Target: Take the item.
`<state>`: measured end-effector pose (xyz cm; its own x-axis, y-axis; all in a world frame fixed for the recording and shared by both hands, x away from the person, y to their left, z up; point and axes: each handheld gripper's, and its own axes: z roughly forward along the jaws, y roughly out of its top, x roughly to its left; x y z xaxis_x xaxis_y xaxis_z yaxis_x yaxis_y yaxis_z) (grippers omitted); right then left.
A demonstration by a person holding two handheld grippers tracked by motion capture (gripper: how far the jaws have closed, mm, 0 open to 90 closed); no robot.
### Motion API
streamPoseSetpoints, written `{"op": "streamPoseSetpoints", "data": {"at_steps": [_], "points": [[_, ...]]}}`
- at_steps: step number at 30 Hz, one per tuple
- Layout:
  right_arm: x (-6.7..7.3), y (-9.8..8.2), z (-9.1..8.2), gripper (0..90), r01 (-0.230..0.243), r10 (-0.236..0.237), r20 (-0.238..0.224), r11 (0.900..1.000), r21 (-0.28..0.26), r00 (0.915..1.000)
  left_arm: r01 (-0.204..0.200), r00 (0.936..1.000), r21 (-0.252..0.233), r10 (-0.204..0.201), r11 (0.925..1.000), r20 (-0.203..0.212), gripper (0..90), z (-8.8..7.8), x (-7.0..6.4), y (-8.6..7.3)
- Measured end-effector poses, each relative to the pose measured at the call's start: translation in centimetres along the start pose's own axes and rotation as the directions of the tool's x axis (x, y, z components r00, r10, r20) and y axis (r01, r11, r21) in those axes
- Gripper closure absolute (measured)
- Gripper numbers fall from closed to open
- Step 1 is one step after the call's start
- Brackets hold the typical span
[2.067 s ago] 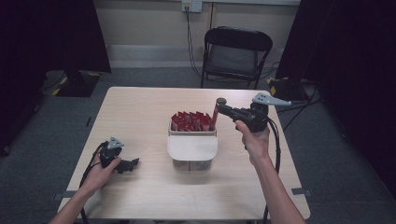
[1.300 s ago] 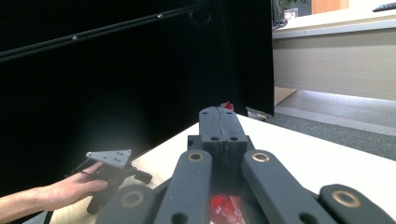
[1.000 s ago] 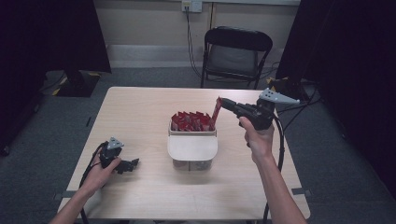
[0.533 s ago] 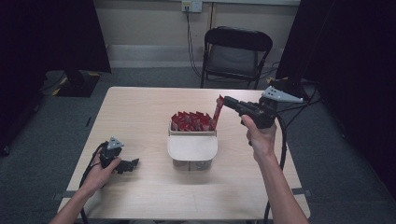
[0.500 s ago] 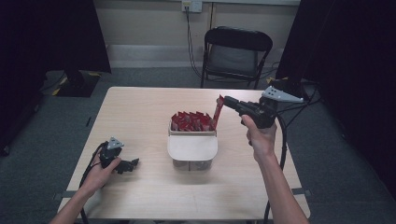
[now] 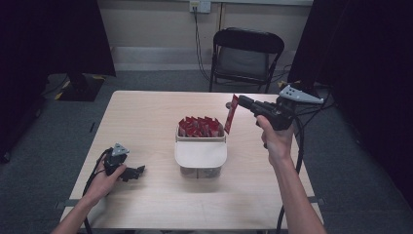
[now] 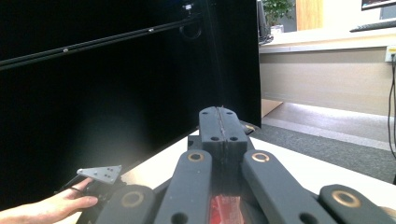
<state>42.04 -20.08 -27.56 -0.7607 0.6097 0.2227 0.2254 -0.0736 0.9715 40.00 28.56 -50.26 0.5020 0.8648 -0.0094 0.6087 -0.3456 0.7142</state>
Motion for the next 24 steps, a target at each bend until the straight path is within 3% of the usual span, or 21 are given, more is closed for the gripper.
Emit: {"op": "streamPoseSetpoints", "data": {"at_steps": [12, 24], "points": [[-1.7, 0.2, -0.7, 90.0, -0.011, 0.010, 0.056, 1.000, 0.011, 0.9984, 0.000, 1.0000, 0.000, 0.000, 1.0000, 0.001, 0.0, 0.0, 0.0, 0.0], [-4.3, -1.1, 0.7, 90.0, -0.043, 0.032, 0.125, 0.996, 0.082, 0.9917, 0.000, 1.0000, 0.000, 0.000, 1.0000, 0.000, 0.0, 0.0, 0.0, 0.0]]}}
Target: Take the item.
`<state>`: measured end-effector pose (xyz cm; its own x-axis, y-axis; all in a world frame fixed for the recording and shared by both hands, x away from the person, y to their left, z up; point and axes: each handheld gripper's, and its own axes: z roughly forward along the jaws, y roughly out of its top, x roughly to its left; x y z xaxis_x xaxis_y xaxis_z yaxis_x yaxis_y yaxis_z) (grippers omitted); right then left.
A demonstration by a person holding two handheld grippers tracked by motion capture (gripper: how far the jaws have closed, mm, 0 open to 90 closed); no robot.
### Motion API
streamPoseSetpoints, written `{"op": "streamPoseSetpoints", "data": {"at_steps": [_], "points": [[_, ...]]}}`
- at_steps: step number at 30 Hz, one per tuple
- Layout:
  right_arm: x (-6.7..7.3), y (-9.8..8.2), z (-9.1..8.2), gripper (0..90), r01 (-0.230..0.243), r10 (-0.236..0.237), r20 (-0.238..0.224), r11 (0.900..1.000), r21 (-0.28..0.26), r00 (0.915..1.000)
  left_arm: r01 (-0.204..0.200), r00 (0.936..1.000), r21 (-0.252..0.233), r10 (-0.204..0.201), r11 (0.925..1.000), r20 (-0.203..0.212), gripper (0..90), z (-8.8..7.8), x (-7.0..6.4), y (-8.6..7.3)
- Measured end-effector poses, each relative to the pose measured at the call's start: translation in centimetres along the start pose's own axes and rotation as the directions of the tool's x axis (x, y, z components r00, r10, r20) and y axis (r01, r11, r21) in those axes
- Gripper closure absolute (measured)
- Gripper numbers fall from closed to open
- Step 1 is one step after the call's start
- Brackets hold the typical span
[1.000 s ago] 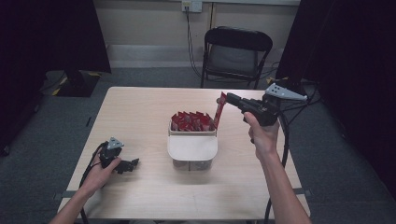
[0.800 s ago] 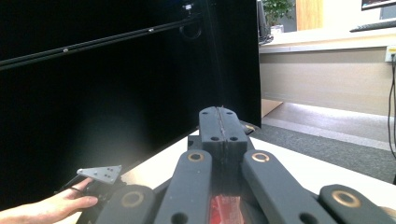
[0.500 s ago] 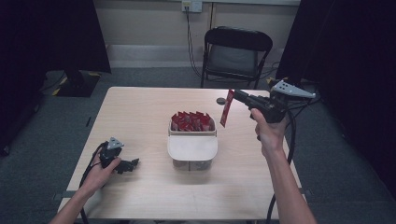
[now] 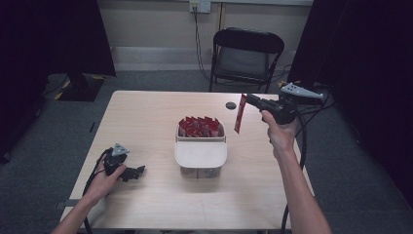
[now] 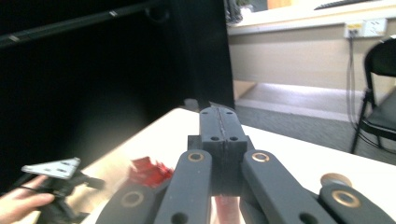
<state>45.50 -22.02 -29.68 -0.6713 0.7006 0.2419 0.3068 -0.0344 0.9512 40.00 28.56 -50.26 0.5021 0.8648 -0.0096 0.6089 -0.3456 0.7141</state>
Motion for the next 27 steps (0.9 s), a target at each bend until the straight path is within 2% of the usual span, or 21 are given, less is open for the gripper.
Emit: {"op": "streamPoseSetpoints", "data": {"at_steps": [11, 20, 27], "points": [[-2.3, -2.3, 2.4, 90.0, -0.020, 0.016, 0.042, 0.997, 0.074, 0.9990, 0.000, 1.0000, 0.000, 0.000, 1.0000, 0.000, 0.0, 0.0, 0.0, 0.0], [-3.2, -4.4, 3.7, 90.0, -0.049, 0.043, 0.052, 0.992, 0.120, 0.9977, 0.000, 1.0000, 0.000, 0.000, 1.0000, 0.003, 0.0, 0.0, 0.0, 0.0], [-3.5, -5.2, 4.7, 90.0, -0.055, 0.048, 0.055, 0.989, 0.141, 0.9974, -0.001, 1.0000, 0.000, 0.001, 1.0000, 0.001, 0.0, 0.0, 0.0, 0.0]]}}
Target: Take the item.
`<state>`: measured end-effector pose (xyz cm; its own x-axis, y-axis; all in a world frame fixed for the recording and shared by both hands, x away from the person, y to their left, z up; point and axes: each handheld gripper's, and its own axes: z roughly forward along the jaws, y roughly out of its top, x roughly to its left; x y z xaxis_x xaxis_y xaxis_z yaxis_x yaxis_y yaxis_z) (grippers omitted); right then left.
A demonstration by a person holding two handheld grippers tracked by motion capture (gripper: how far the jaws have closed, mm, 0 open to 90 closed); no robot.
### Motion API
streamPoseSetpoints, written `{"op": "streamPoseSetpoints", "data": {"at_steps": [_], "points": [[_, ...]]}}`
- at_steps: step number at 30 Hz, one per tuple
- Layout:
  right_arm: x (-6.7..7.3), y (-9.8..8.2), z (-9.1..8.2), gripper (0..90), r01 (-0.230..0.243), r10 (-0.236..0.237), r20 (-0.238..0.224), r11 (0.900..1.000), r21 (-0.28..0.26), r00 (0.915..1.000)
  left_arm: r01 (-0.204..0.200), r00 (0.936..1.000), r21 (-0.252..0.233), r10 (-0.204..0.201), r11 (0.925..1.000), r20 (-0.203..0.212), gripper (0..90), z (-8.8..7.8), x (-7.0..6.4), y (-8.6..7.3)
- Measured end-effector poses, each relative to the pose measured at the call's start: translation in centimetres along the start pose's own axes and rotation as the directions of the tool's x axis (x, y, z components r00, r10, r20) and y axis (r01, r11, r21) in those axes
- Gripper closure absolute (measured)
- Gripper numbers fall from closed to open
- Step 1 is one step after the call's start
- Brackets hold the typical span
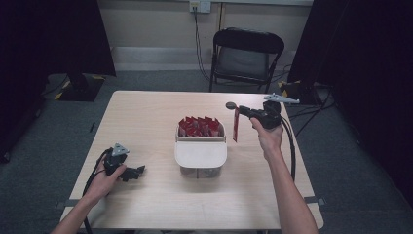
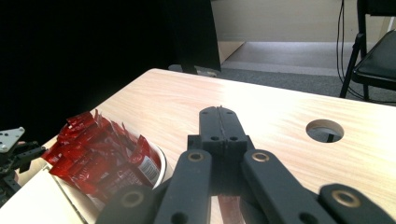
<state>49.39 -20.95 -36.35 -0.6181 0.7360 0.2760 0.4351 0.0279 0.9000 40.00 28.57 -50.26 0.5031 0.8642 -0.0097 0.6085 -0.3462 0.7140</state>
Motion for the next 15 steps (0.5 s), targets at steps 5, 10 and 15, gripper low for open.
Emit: {"op": "streamPoseSetpoints", "data": {"at_steps": [5, 10, 15], "points": [[-0.1, -0.6, 0.9, 90.0, 0.005, -0.005, -0.002, 1.000, 0.025, 1.0000, -0.003, 1.0000, 0.003, 0.003, 1.0000, 0.002, 0.0, 0.0, 0.0, 0.0], [-0.3, -1.2, 1.5, 90.0, 0.005, -0.005, -0.001, 0.999, 0.039, 1.0000, -0.003, 1.0000, 0.003, 0.003, 1.0000, 0.002, 0.0, 0.0, 0.0, 0.0], [-0.2, -1.5, 1.8, 90.0, 0.008, -0.008, -0.005, 0.999, 0.047, 1.0000, -0.004, 1.0000, 0.003, 0.004, 1.0000, 0.004, 0.0, 0.0, 0.0, 0.0]]}}
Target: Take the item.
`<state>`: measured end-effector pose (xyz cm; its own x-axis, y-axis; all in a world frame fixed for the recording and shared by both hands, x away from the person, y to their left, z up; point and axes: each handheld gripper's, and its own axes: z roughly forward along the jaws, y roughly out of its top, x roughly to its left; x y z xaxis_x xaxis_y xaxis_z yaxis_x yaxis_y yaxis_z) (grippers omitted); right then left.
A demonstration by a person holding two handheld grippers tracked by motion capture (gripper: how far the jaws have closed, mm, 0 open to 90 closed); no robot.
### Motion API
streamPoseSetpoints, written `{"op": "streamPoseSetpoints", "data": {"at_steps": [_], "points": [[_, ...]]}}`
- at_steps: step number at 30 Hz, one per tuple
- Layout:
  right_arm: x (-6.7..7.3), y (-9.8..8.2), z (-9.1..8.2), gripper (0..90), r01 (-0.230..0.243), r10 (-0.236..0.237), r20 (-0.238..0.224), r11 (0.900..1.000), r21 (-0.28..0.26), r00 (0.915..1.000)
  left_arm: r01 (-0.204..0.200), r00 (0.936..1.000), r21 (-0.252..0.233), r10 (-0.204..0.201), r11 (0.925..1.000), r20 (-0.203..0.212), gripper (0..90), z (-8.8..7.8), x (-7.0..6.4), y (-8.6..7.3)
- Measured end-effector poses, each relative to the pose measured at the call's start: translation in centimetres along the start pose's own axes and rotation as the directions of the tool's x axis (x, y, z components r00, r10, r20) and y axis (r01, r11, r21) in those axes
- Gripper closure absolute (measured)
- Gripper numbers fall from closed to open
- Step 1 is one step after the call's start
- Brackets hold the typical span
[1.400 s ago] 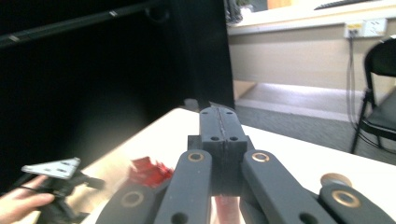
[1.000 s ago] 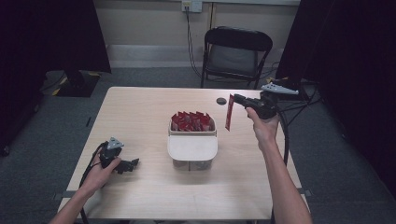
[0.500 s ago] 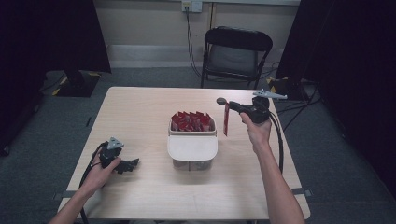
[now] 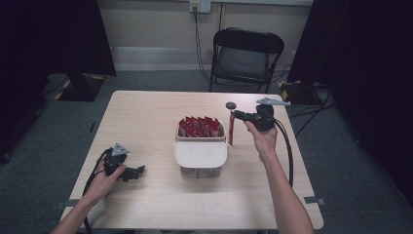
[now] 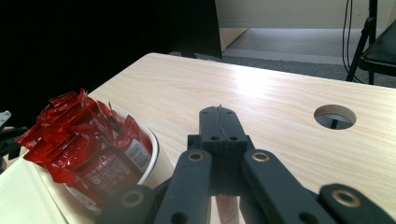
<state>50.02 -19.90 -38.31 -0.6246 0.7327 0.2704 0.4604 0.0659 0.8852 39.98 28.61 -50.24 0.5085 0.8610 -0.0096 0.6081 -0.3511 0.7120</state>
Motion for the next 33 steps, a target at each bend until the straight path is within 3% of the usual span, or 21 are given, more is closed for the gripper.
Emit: {"op": "streamPoseSetpoints", "data": {"at_steps": [9, 33], "points": [[-0.2, -0.9, 0.4, 90.0, -0.004, 0.004, 0.006, 1.000, 0.015, 1.0000, 0.002, 1.0000, 0.001, -0.002, 1.0000, 0.001, 0.0, 0.0, 0.0, 0.0], [0.0, -1.9, -2.3, 90.0, 0.022, -0.023, 0.019, 0.999, 0.029, 0.9996, 0.002, 1.0000, 0.001, -0.002, 1.0000, 0.002, 0.0, 0.0, 0.0, 0.0]]}}
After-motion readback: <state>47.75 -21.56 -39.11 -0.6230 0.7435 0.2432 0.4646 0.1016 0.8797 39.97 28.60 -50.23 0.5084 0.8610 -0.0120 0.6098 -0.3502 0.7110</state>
